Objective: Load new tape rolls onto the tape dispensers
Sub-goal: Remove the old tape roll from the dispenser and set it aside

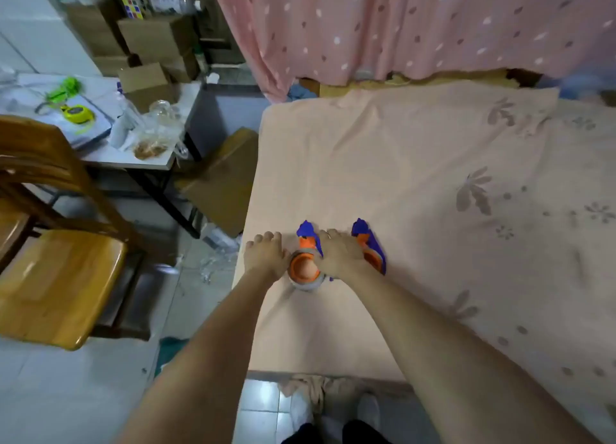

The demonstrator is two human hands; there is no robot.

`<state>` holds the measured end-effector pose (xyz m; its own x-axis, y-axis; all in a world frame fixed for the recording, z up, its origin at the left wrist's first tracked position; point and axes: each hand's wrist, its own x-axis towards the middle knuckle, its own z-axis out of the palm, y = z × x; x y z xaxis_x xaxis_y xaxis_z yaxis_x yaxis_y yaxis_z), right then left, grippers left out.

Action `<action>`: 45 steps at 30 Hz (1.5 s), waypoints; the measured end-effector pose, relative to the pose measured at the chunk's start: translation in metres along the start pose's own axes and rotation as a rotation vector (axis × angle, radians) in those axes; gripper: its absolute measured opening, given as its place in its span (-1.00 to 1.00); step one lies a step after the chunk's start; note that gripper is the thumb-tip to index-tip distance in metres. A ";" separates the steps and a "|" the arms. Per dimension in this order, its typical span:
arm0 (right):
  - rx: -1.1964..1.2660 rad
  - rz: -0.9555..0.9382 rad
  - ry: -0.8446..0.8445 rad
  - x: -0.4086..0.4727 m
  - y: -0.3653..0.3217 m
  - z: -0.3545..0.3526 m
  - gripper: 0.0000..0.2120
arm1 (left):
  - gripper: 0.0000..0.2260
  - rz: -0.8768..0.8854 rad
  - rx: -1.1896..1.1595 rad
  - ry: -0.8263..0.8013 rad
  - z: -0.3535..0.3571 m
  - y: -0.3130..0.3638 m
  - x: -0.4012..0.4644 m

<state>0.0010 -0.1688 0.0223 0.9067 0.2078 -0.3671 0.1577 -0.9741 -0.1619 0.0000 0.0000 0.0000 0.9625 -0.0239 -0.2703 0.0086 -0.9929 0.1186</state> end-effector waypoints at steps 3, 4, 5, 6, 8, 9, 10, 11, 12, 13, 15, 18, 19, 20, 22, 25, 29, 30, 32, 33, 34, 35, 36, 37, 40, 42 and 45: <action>0.034 0.063 -0.045 0.002 0.001 0.014 -0.54 | -0.63 -0.062 -0.210 -0.130 0.018 0.003 0.000; 0.046 0.077 -0.052 0.002 0.003 0.019 -0.61 | -0.64 -0.078 -0.290 -0.155 0.025 0.005 0.000; 0.060 0.084 -0.065 0.003 0.003 0.023 -0.65 | -0.66 -0.099 -0.368 -0.175 0.030 0.008 0.000; 0.069 0.081 -0.070 0.003 0.002 0.027 -0.67 | -0.69 -0.110 -0.435 -0.181 0.036 0.009 0.000; 0.067 0.077 -0.046 0.006 -0.003 0.032 -0.66 | -0.73 -0.112 -0.505 -0.174 0.042 0.012 0.000; 0.062 0.089 -0.026 0.008 -0.005 0.034 -0.66 | -0.74 -0.119 -0.517 -0.173 0.045 0.012 -0.002; 0.064 0.101 -0.006 0.010 -0.006 0.036 -0.66 | -0.74 -0.123 -0.529 -0.158 0.047 0.012 -0.003; 0.070 0.107 0.010 0.010 -0.008 0.037 -0.67 | -0.76 -0.133 -0.540 -0.152 0.049 0.011 -0.004; 0.082 0.108 0.015 0.010 -0.009 0.039 -0.67 | -0.77 -0.138 -0.551 -0.140 0.051 0.009 -0.006; 0.097 0.105 0.011 0.009 -0.010 0.040 -0.65 | -0.79 -0.143 -0.556 -0.135 0.052 0.006 -0.008; 0.146 0.097 0.001 0.007 -0.014 0.042 -0.60 | -0.81 -0.137 -0.556 -0.129 0.055 -0.001 -0.011; 0.166 0.089 -0.007 0.003 -0.016 0.043 -0.58 | -0.78 -0.129 -0.566 -0.123 0.056 -0.009 -0.017; 0.150 0.083 -0.008 0.001 -0.014 0.041 -0.60 | -0.77 -0.128 -0.566 -0.127 0.056 -0.011 -0.019; 0.124 0.074 -0.001 0.000 -0.010 0.038 -0.63 | -0.76 -0.120 -0.567 -0.124 0.056 -0.012 -0.020; 0.034 0.052 0.020 0.001 -0.002 0.031 -0.63 | -0.76 -0.100 -0.566 -0.122 0.054 -0.012 -0.021; -0.082 0.025 0.014 0.003 -0.001 0.024 -0.62 | -0.78 -0.099 -0.572 -0.122 0.053 -0.014 -0.021; -0.045 0.059 0.034 0.001 -0.011 0.030 -0.66 | -0.77 -0.097 -0.552 -0.138 0.054 -0.019 -0.021; 0.011 0.097 0.087 0.000 -0.013 0.034 -0.66 | -0.76 -0.098 -0.532 -0.156 0.054 -0.019 -0.020; 0.153 0.168 0.265 -0.004 -0.024 0.040 -0.68 | -0.71 -0.130 -0.502 -0.215 0.052 -0.018 -0.017; 0.211 0.183 0.342 -0.009 -0.031 0.043 -0.69 | -0.68 -0.158 -0.503 -0.238 0.051 -0.018 -0.016; 0.233 0.181 0.370 -0.014 -0.038 0.048 -0.69 | -0.66 -0.184 -0.510 -0.252 0.051 -0.018 -0.014; 0.225 0.178 0.344 -0.020 -0.045 0.054 -0.67 | -0.66 -0.197 -0.515 -0.262 0.050 -0.018 -0.013; 0.210 0.189 0.288 -0.025 -0.049 0.060 -0.64 | -0.68 -0.192 -0.515 -0.270 0.050 -0.019 -0.012; 0.215 0.222 0.222 -0.029 -0.050 0.067 -0.60 | -0.71 -0.177 -0.512 -0.275 0.050 -0.020 -0.011; 0.308 0.305 0.084 -0.025 -0.045 0.076 -0.60 | -0.78 -0.165 -0.519 -0.285 0.050 -0.020 -0.009; 0.318 0.288 0.033 -0.018 -0.043 0.074 -0.67 | -0.79 -0.174 -0.516 -0.281 0.051 -0.020 -0.009; 0.295 0.288 0.018 -0.014 -0.043 0.072 -0.74 | -0.81 -0.200 -0.492 -0.249 0.052 -0.017 -0.009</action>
<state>-0.0469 -0.1233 -0.0313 0.9044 -0.0737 -0.4204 -0.2199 -0.9246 -0.3111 -0.0233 0.0106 -0.0492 0.8368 0.0726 -0.5427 0.3659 -0.8115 0.4557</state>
